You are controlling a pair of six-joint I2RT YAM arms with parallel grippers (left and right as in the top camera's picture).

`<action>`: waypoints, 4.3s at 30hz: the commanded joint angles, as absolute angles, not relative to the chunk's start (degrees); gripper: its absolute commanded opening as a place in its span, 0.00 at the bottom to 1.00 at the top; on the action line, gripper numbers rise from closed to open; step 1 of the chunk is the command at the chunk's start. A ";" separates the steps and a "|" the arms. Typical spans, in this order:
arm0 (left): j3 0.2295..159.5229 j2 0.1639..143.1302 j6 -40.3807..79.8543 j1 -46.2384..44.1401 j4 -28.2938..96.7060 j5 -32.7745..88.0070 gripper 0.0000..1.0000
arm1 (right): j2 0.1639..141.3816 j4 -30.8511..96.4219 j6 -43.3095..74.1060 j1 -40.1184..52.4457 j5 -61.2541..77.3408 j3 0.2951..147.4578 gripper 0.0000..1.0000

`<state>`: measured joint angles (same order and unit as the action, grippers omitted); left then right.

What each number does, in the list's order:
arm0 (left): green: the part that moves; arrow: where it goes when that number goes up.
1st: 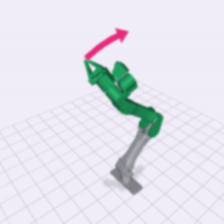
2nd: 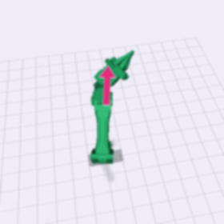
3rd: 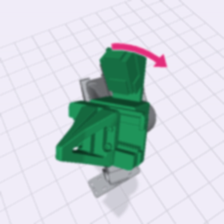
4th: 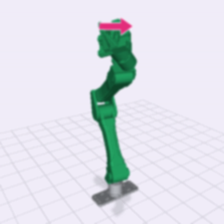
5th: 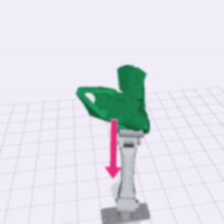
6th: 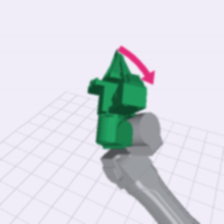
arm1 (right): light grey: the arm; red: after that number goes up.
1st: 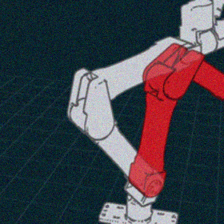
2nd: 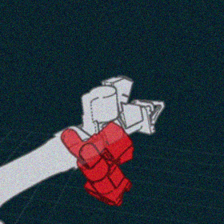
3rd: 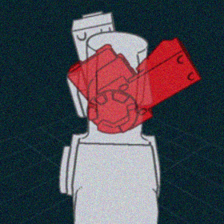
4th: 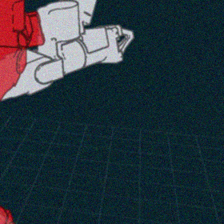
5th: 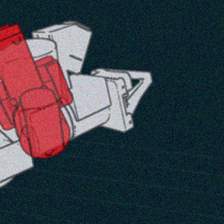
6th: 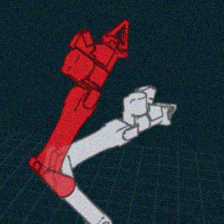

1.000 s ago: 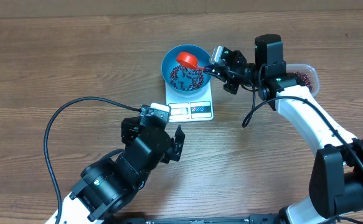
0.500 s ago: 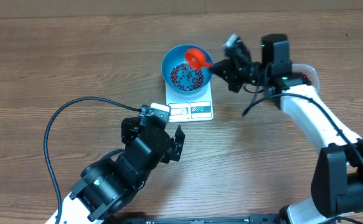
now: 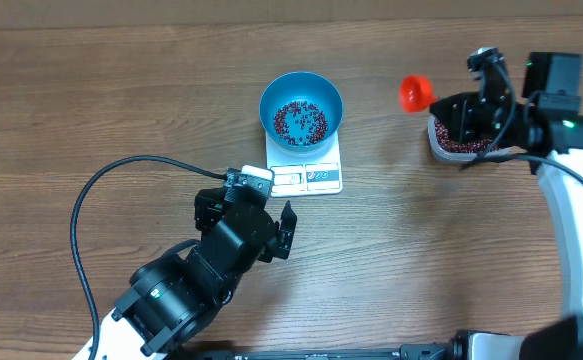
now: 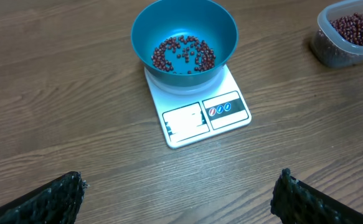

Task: Scoop item into bowl and weigh 150g on scale
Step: 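Carry the empty red cup back right to the bean tub, then lower the red cup into the beans in the tub, then drag the red cup through the beans to scoop them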

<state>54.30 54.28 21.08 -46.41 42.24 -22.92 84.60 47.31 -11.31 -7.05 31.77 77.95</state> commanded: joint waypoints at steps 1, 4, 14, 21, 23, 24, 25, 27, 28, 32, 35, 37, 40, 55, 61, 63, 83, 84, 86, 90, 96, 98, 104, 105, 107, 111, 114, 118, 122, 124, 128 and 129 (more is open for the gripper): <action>53.82 54.37 21.85 -46.11 42.22 -22.87 1.00 | 81.12 49.19 -11.99 -7.14 23.42 80.25 0.03; 53.82 54.37 21.85 -46.11 42.24 -22.87 1.00 | 79.96 51.81 -11.77 -7.14 14.66 80.36 0.04; 53.82 54.37 21.85 -46.11 42.24 -22.87 1.00 | 81.21 56.07 -11.84 -7.14 -1.91 80.34 0.03; 53.82 54.37 21.87 -46.11 42.22 -22.85 1.00 | 86.63 56.95 -12.05 -7.09 -4.14 80.20 0.03; 53.82 54.37 21.85 -46.11 42.22 -22.87 0.99 | 88.95 56.90 -12.03 -7.09 -5.50 80.20 0.04; 53.82 54.37 21.87 -46.11 42.22 -22.87 1.00 | 89.86 56.77 -12.03 -7.09 -5.58 80.20 0.04; 53.82 54.37 21.87 -46.11 42.22 -22.87 1.00 | 90.72 56.66 -12.03 -7.09 -5.56 80.20 0.04; 53.82 54.37 21.87 -46.11 42.22 -22.87 1.00 | 92.29 56.18 -12.03 -7.09 -6.00 80.20 0.04; 53.82 54.37 21.87 -46.11 42.22 -22.85 1.00 | 92.84 55.94 -12.05 -7.09 -6.55 80.20 0.04; 53.82 54.37 21.87 -46.11 42.22 -22.85 0.99 | 94.65 55.68 -13.93 -7.07 -9.41 80.20 0.04; 53.82 54.37 21.87 -46.11 42.22 -22.85 1.00 | 94.70 55.61 -15.44 -6.52 -11.20 80.23 0.03; 53.82 54.37 21.87 -46.11 42.22 -22.85 1.00 | 94.70 55.22 -16.60 -5.89 -12.84 80.23 0.04; 53.82 54.37 21.87 -46.11 42.22 -22.85 1.00 | 94.70 54.46 -17.96 -5.10 -13.06 80.23 0.04; 53.82 54.37 21.87 -46.11 42.19 -22.85 1.00 | 99.26 52.80 -19.62 -4.12 -19.44 80.20 0.04; 53.82 54.37 21.87 -46.11 42.19 -22.85 1.00 | 102.63 52.84 -19.55 -4.12 -18.90 80.18 0.04; 53.82 54.37 21.87 -46.11 42.19 -22.85 1.00 | 103.35 52.80 -19.57 -4.14 -17.23 80.05 0.04; 53.82 54.37 21.87 -46.11 42.24 -22.85 1.00 | 103.70 49.74 -14.76 -5.96 3.22 75.22 0.04; 53.82 54.37 21.87 -46.11 42.24 -22.85 1.00 | 103.70 49.67 -14.76 -6.55 4.54 75.05 0.04; 53.82 54.37 21.87 -46.11 42.24 -22.85 1.00 | 103.70 49.74 -14.79 -7.97 7.27 75.05 0.04; 53.82 54.37 21.87 -46.11 42.24 -22.85 0.99 | 103.68 49.98 -14.79 -11.38 12.45 75.05 0.04; 53.82 54.37 21.87 -46.11 42.24 -22.85 1.00 | 103.68 50.00 -14.81 -16.40 21.76 75.05 0.04; 53.82 54.37 21.87 -46.11 42.24 -22.85 1.00 | 103.68 50.02 -14.81 -17.58 23.68 75.05 0.04; 53.82 54.37 21.87 -46.11 42.22 -22.85 1.00 | 103.68 50.02 -14.81 -19.27 26.83 75.05 0.04; 53.82 54.37 21.87 -46.11 42.24 -22.85 1.00 | 103.68 50.02 -14.81 -19.29 26.96 75.05 0.04; 53.82 54.37 21.87 -46.11 42.24 -22.85 0.99 | 103.68 50.02 -14.79 -19.31 27.18 75.05 0.04; 53.82 54.37 21.87 -46.11 42.24 -22.85 1.00 | 103.70 50.15 -14.81 -19.35 28.47 75.05 0.04; 53.82 54.37 21.87 -46.11 42.24 -22.85 1.00 | 103.70 49.91 -14.81 -19.38 30.35 75.05 0.04; 53.82 54.37 21.87 -46.11 42.22 -22.85 0.99 | 103.70 50.00 -14.76 -19.38 30.68 75.00 0.04; 53.82 54.37 21.87 -46.11 42.22 -22.85 1.00 | 103.70 50.00 -14.76 -19.38 31.68 75.00 0.04; 53.82 54.37 21.87 -46.11 42.24 -22.85 1.00 | 103.70 50.00 -14.76 -19.38 31.66 75.00 0.04; 53.82 54.37 21.87 -46.11 42.26 -22.85 0.99 | 103.70 49.98 -14.76 -19.42 31.66 75.00 0.04; 53.82 54.37 21.87 -46.11 42.26 -22.85 1.00 | 103.70 49.98 -14.76 -19.53 31.68 75.00 0.04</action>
<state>54.28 54.28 21.06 -46.41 42.24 -22.92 103.46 50.15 -15.00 -19.53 28.32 75.61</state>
